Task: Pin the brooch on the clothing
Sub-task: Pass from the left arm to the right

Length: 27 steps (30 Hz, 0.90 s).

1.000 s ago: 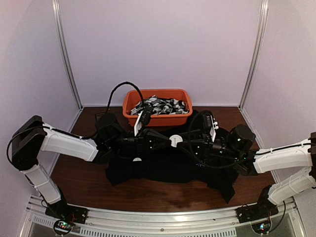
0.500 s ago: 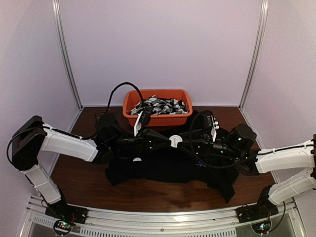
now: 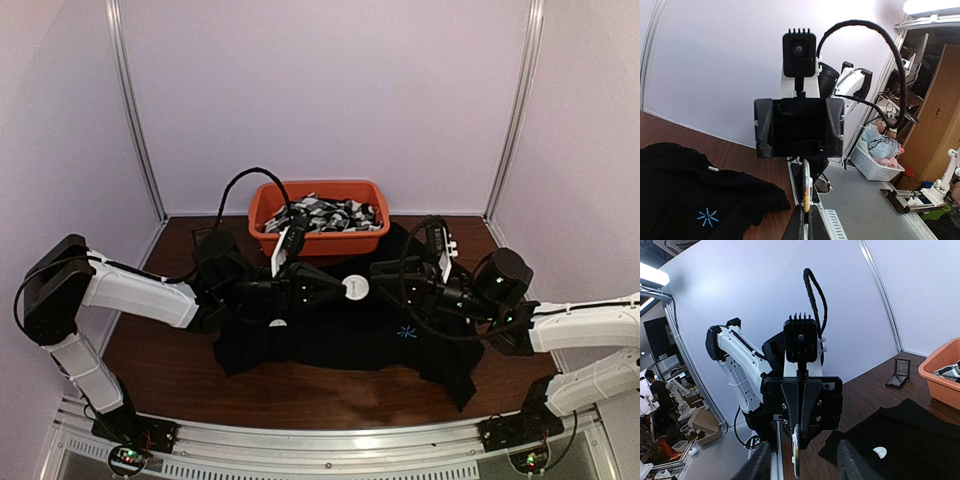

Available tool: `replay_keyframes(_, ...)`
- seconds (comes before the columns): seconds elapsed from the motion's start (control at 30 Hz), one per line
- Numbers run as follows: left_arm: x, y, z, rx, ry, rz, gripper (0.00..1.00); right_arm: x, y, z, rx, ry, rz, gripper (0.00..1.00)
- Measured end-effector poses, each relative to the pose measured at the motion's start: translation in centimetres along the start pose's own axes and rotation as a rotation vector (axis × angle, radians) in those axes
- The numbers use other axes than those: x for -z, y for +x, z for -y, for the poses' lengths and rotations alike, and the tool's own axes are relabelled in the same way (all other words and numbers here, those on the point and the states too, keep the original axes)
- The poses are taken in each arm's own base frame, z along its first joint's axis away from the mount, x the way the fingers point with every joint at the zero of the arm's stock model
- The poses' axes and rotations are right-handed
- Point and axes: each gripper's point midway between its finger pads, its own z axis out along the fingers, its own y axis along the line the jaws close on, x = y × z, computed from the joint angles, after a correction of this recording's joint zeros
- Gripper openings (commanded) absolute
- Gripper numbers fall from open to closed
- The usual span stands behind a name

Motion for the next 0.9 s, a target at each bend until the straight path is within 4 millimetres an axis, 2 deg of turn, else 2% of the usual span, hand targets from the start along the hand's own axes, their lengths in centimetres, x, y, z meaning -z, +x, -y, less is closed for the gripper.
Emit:
replay_keyframes(0.07, 0.0, 0.0, 0.0, 0.0, 0.0, 0.0, 0.0, -0.3, 0.3, 0.3, -0.016, 0.007, -0.022, 0.0)
replay_keyframes(0.1, 0.0, 0.0, 0.0, 0.0, 0.0, 0.0, 0.0, -0.4, 0.5, 0.5, -0.021, 0.009, -0.03, 0.06)
replay_keyframes(0.17, 0.0, 0.0, -0.1, 0.003, -0.003, -0.002, 0.0, -0.7, 0.6, 0.5, -0.027, 0.003, -0.04, 0.48)
replay_keyframes(0.2, 0.1, 0.1, -0.2, 0.005, -0.005, -0.004, 0.0, -0.7, 0.6, 0.5, -0.032, 0.001, -0.045, 0.59)
replay_keyframes(0.27, 0.0, 0.2, -0.1, 0.001, -0.003, -0.005, 0.0, -0.8, 1.0, 0.7, -0.033, 0.009, -0.06, 0.66)
replay_keyframes(0.4, 0.0, 0.4, -0.2, -0.003, -0.007, -0.017, 0.0, -0.4, 1.4, 1.1, 0.006, 0.044, -0.09, 0.68)
replay_keyframes(0.53, 0.0, 0.6, -0.2, -0.011, -0.012, -0.026, 0.0, 0.3, 0.6, 0.6, 0.064, 0.062, -0.085, 0.66)
replay_keyframes(0.77, 0.0, 0.7, -0.2, -0.015, -0.014, -0.031, 0.0, 0.2, 1.2, 1.1, 0.065, 0.077, -0.108, 0.53)
replay_keyframes(0.9, 0.0, 0.7, -0.2, -0.015, -0.012, -0.032, 0.0, -0.2, 2.5, 1.9, 0.03, 0.083, -0.145, 0.47)
